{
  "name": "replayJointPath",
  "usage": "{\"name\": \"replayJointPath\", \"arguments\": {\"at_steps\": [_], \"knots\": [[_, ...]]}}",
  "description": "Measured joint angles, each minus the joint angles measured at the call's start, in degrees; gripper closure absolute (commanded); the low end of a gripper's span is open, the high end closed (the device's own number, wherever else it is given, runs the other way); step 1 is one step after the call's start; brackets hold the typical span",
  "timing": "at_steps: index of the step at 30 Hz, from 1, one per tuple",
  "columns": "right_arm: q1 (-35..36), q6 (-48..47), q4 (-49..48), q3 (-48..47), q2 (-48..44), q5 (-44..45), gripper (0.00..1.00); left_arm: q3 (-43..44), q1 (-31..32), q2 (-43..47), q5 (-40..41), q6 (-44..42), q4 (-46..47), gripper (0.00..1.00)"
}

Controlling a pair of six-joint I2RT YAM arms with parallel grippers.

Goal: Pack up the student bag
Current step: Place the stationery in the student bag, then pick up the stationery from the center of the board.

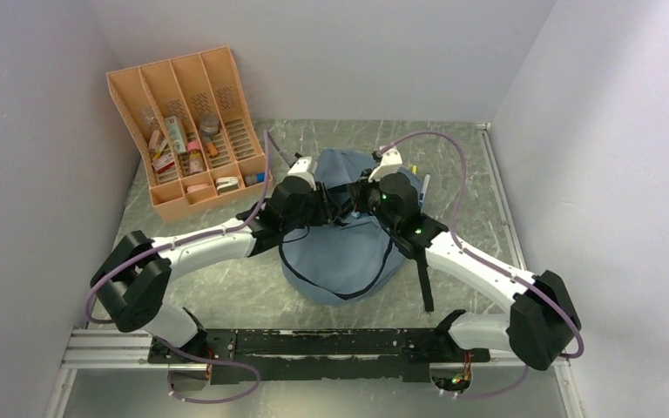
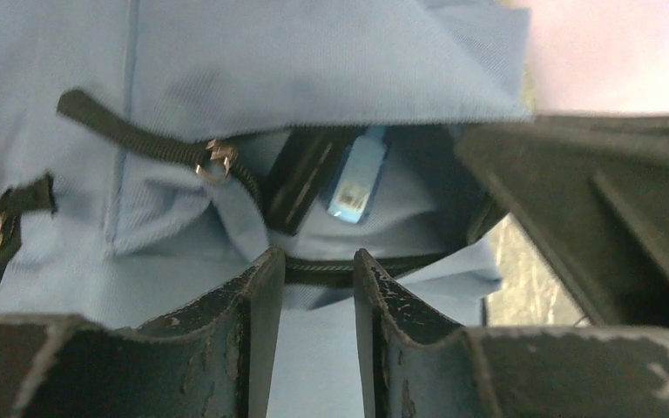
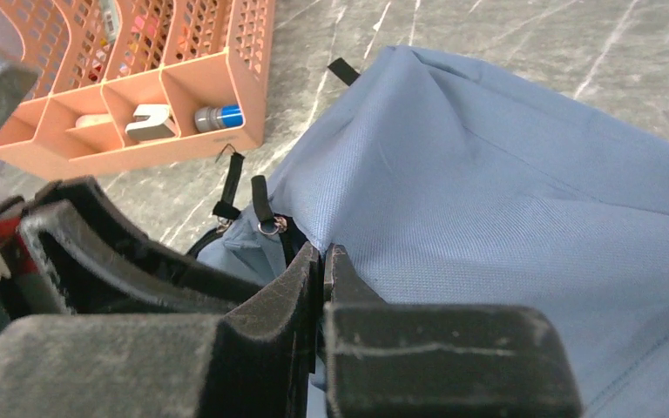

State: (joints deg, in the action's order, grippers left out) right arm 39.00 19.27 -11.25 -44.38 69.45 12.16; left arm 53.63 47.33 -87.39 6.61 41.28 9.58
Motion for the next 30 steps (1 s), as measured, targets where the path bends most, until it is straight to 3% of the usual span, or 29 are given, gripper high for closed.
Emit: {"name": "replayJointPath", "arguments": {"at_steps": [19,30], "knots": [[3.9,-2.4,-4.4,-15.1,21.4,-8.1,1.00,-19.5,0.0,13.7,3.7,-0.7,-3.2,0.69],[7.5,-3.7,-7.1,-16.5,23.3,-11.8,1.00,-21.4,0.0,15.0,3.4,-0.1,-3.1,0.70]]}}
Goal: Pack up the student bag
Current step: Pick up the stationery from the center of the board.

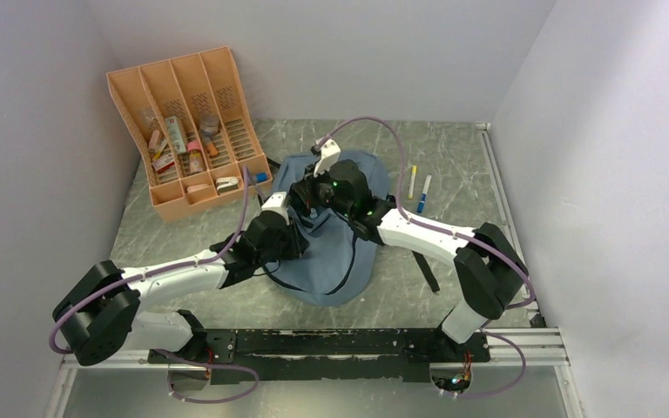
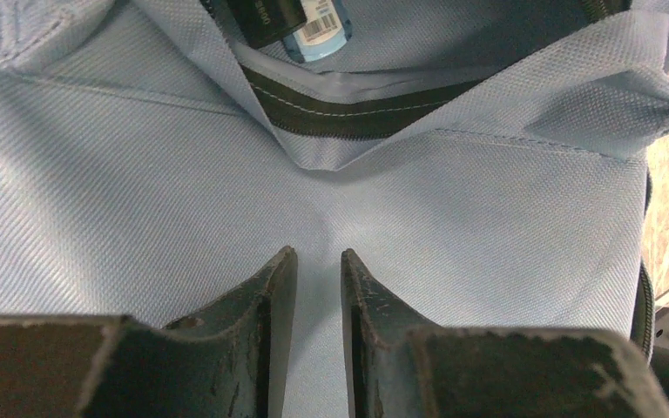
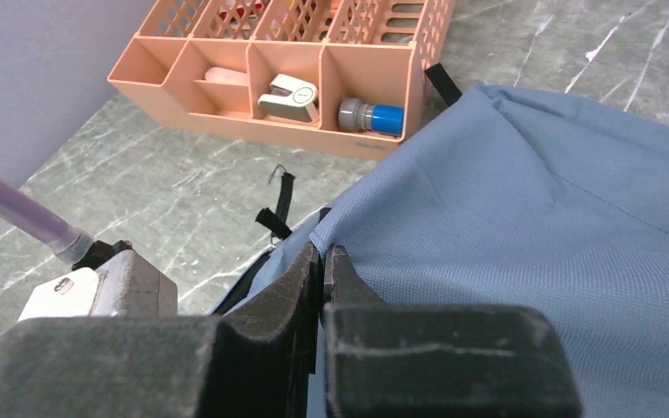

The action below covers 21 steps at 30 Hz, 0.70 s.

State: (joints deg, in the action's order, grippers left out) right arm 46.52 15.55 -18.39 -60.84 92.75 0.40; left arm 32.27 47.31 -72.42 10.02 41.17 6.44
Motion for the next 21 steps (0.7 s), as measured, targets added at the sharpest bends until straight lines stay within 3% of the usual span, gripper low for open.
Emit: {"name": "replayJointPath", "arguments": {"at_steps": [9,13,15,21], "knots": [[0.5,-1.4,1.2,1.3,-1.9,5.2,1.00,2.4,0.0,3.1,1.5,-0.1,-4.1,0.67],[0.7,-1.9,3.1,3.0,-4.6,8.5,1.00,6.2,0.0,6.9,4.5,-1.9,-7.6,0.53],[0.7,-1.9,3.6,3.8,-5.8,9.4,1.00,8.7,0.0,8.2,6.9,-4.2,-9.4,0.44],[0.2,-1.4,4.8,4.8,-7.5,9.0,1.00,12.5,-2.0,11.4,9.6,-18.4,-10.1,0.42]]}}
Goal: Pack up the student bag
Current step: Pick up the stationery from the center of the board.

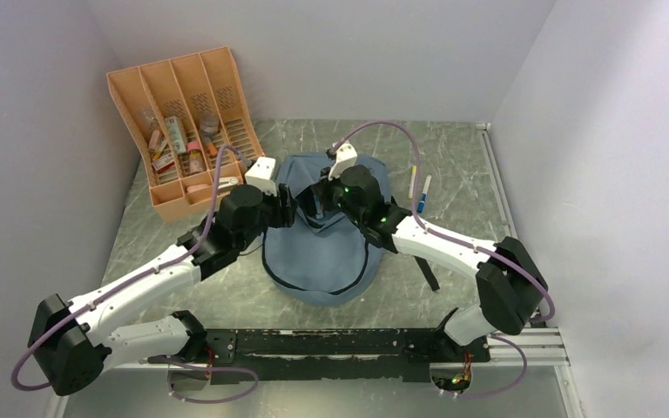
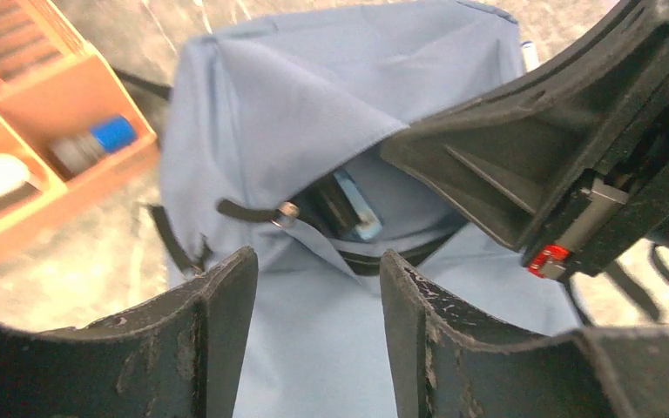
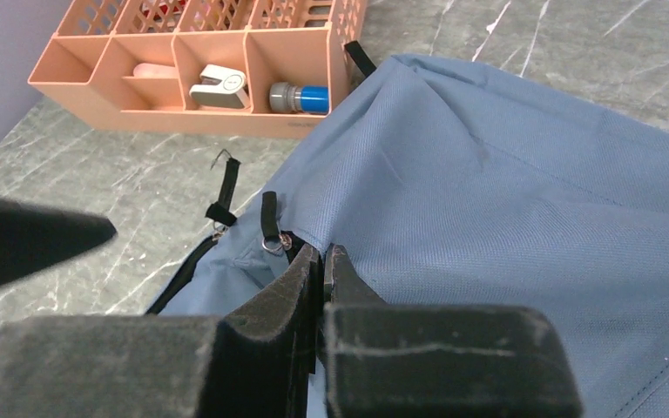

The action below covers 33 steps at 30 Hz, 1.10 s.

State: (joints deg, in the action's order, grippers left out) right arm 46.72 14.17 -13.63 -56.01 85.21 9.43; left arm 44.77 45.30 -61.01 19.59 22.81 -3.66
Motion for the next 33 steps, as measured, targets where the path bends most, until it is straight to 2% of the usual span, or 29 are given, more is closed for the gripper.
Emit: {"name": "replayJointPath", "arguments": {"at_steps": [6,10,14,22,28,33], "knots": [[-1.8,0.6,0.5,0.0,0.0,-2.4,1.00,3.2,-3.3,-2.4,-2.0,-15.7,0.9,0.41],[-3.1,-0.2,0.4,0.1,-0.1,-5.0,1.00,1.9,-7.5,-4.0,-10.1,-25.0,4.4,0.40],[-4.0,-5.4,0.1,0.8,-0.6,-8.6,0.99,-2.8,-11.8,-4.2,-19.7,-31.8,12.2,0.41],[-4.0,-20.9,-3.5,3.8,-1.6,-11.1,0.97,-5.6,-14.4,-8.0,-36.0,-40.1,21.3,0.42],[-4.0,-31.7,-7.3,8.2,-4.2,-12.3,0.97,-5.3,-14.6,-12.6,-41.1,-42.6,27.1,0.44],[-4.0,-35.8,-9.0,9.5,-4.8,-13.5,0.97,-4.5,-14.8,-16.7,-45.7,-44.1,27.7,0.45]]}}
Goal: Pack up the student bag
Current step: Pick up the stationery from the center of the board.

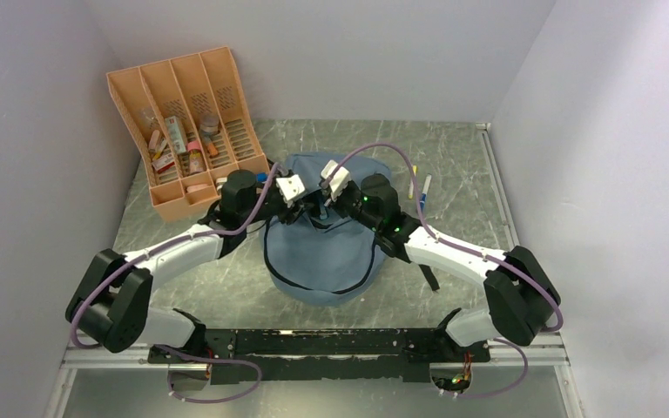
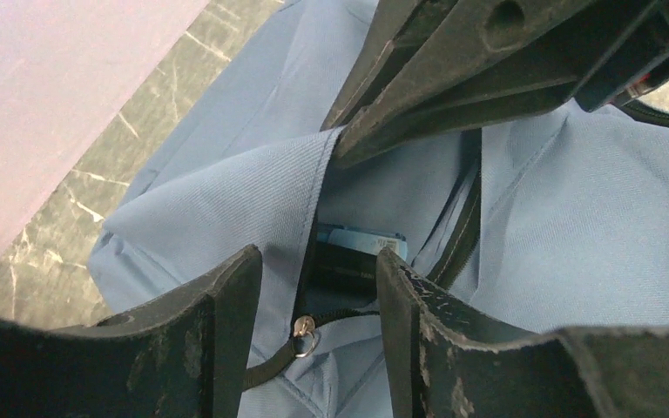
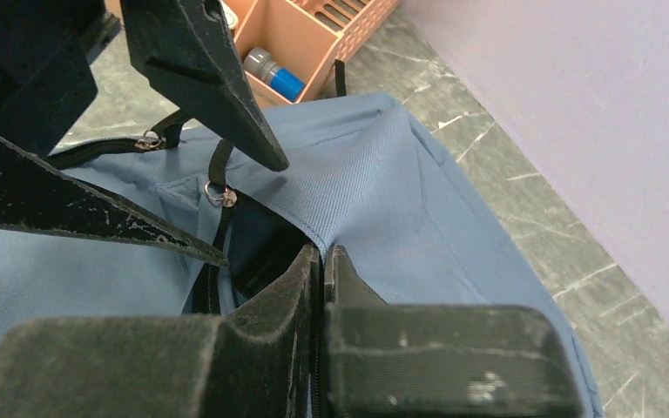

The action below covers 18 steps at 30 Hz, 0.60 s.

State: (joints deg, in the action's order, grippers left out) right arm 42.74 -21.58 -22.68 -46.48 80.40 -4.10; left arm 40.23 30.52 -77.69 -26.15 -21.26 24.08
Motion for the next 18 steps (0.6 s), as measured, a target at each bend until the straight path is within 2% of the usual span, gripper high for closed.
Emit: {"name": "replayJointPath", "arguments": {"at_steps": [7,13,15,18], "knots": [[0.0,-0.3,-0.9,0.2,0.0,-2.1,0.97,0.2,0.0,-2.0,-0.4,-0.4,5.5,0.46],[0.0,-0.1,-1.4,0.4,0.0,-2.8,0.97,2.0,0.0,-6.1,-0.4,-0.2,9.2,0.52],[0.0,-0.1,-1.4,0.4,0.0,-2.9,0.97,3.0,0.0,-7.5,-0.8,0.0,9.8,0.58],[-0.2,-0.1,-1.4,0.4,0.0,-2.9,0.97,3.6,0.0,-8.5,-1.5,0.6,10.4,0.74]]}}
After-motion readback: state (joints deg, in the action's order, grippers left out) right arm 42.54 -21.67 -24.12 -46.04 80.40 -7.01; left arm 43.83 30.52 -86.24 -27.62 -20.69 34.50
